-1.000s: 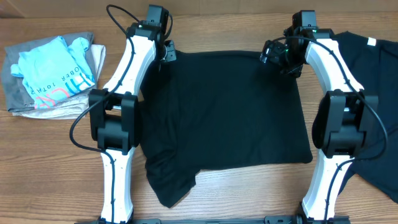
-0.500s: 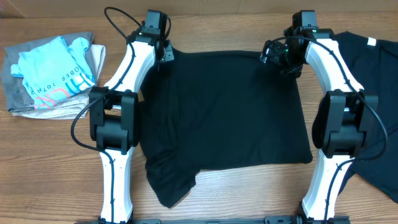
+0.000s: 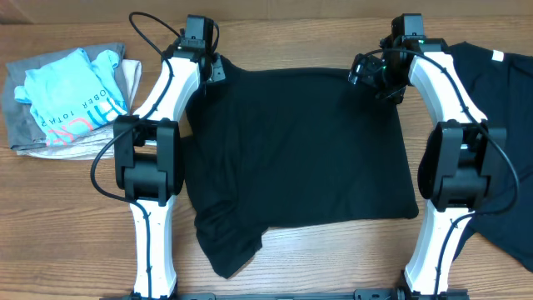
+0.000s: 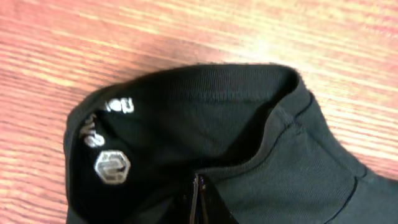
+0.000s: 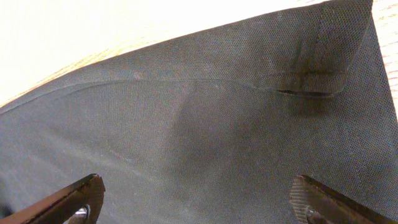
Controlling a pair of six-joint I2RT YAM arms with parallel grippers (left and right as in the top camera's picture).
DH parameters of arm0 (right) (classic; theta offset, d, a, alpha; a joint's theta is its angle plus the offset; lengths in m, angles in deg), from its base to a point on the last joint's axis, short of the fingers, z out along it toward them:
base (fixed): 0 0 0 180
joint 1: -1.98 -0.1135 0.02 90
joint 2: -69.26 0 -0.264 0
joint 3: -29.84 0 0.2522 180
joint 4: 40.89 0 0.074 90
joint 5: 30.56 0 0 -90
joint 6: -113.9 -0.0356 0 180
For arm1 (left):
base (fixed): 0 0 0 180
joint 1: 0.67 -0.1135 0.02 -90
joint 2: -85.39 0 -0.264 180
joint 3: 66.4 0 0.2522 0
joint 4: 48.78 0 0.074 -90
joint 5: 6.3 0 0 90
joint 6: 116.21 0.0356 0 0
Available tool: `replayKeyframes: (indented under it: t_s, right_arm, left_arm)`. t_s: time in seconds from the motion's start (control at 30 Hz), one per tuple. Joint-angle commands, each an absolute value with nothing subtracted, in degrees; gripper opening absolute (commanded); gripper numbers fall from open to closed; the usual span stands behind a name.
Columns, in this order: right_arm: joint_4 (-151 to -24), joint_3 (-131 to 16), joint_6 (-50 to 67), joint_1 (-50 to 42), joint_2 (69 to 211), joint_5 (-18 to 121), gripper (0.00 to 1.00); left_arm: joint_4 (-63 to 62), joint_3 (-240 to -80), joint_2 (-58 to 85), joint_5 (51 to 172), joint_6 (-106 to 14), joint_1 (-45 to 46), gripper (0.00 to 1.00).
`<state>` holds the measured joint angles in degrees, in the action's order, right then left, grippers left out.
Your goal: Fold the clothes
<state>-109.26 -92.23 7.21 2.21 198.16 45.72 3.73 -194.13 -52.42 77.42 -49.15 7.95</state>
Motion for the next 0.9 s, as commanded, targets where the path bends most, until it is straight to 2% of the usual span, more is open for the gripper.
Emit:
replayKeyframes:
  t_s: [0.0,0.33,0.87]
  right_arm:
    - [-109.0,-91.9,7.2,1.8,198.3,45.2,1.00]
    - [-109.0,-91.9,7.2,1.8,198.3,45.2,1.00]
    - [-109.0,-91.9,7.2,1.8,198.3,45.2,1.00]
  left_arm:
    - [4.5,-193.4,-53.1,76.7,-49.3,8.0,0.04]
    - [7.1,-193.7,-53.0,77.8,-41.4,8.1,0.04]
    - [6.3,-192.6,-54.0,77.8,-43.0,8.3,0.04]
